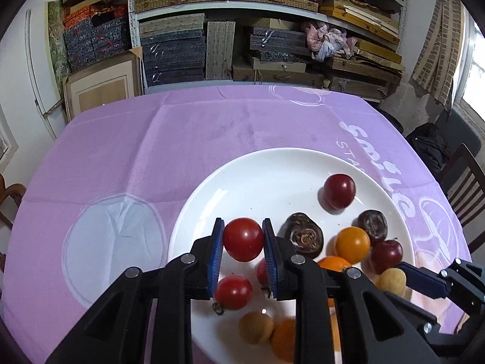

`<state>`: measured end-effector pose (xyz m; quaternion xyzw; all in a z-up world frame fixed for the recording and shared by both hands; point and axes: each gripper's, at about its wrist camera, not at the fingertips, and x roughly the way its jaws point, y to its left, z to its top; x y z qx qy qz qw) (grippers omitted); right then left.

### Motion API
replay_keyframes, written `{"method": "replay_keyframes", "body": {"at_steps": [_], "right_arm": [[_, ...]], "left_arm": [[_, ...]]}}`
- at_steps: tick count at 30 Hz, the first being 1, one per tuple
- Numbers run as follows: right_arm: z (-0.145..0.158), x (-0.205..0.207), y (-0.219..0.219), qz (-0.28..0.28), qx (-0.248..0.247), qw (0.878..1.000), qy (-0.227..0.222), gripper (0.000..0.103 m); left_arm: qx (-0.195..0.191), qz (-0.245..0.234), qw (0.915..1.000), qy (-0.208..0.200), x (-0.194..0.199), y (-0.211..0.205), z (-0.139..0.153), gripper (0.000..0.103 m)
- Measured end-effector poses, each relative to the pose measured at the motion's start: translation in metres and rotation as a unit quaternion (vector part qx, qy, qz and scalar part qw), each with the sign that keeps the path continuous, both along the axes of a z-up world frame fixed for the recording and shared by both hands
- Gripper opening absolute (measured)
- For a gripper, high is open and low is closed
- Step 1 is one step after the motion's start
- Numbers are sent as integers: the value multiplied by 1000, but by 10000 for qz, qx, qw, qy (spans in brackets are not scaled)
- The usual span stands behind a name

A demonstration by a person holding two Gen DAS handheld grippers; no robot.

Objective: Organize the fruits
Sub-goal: 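Carry both held fruits over the white plate and lower them onto it, then open both tools and withdraw them from the plate, then move the open left tool to a yellow-orange fruit and close on it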

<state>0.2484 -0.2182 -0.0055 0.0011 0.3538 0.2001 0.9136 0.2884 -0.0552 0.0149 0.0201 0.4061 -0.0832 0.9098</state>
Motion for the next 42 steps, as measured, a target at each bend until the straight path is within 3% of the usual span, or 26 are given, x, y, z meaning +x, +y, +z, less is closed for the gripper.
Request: {"method": "replay_keyframes", "body": {"at_steps": [2,4,8,11,13,17,19,22,28,32,35,42], "right_arm": [[-5,3,-2,31,137,9999,0,30],[-7,1,-3,44,172,9998,-14,43],[-2,-7,-5,76,213,9997,-98,44],[9,-19,-11,54,325,9992,-211,52],[15,-32,-17,9,346,9989,-319,58],[20,-63,-32,-150,288,9983,-483,65],[18,-79,-44,-288,409,9973,-536,74],[11,-98,-62,-560,635,9942,-662,90],[-10,-125,-86,-908,812,9906,-627,95],[-21,-135,-100,-1166,875,9874,-615,97],[-23,-137,-112,-1311,1026,9839,-651,99],[-30,-133,-137,-1576,1519,9749,-403,99]], "left_arm": [[-9,50,9998,167,13,1,-9,26],[-62,78,9996,260,19,5,-17,26],[-144,134,9993,310,23,9,-23,26],[-211,159,9991,336,20,14,-22,27],[-228,219,9991,271,15,18,-19,40],[-290,249,9991,155,-4,27,-6,42],[-306,235,9992,55,-20,31,1,45],[-283,281,9992,-76,-51,36,4,59],[-188,156,9997,-68,-116,38,-5,59],[-250,118,9996,-7,-154,36,-13,68],[-238,10,9997,-75,-183,30,-16,69],[271,-234,9980,-519,-234,-1,-21,85]]}}
